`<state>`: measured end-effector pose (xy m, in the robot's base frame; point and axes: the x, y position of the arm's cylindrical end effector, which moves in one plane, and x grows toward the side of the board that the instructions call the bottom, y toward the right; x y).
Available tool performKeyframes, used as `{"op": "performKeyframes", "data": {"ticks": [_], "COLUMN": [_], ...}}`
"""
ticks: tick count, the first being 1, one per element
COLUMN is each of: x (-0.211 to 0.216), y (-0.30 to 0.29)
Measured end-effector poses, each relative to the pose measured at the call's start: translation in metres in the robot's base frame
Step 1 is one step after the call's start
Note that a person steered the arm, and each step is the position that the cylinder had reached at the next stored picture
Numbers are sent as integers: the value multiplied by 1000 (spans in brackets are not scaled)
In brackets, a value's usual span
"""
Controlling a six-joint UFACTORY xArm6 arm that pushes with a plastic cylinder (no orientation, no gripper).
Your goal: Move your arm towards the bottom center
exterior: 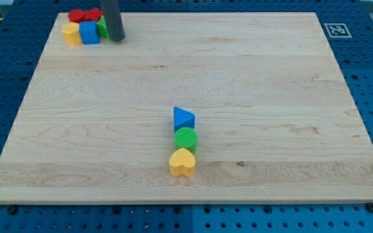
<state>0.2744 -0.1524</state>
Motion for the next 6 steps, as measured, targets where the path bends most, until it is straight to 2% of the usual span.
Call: {"op": "performKeyframes", "data": {"ticks": [1,2,4,5,6], "x": [0,27,180,261,341], "y": [0,48,216,281,297]}}
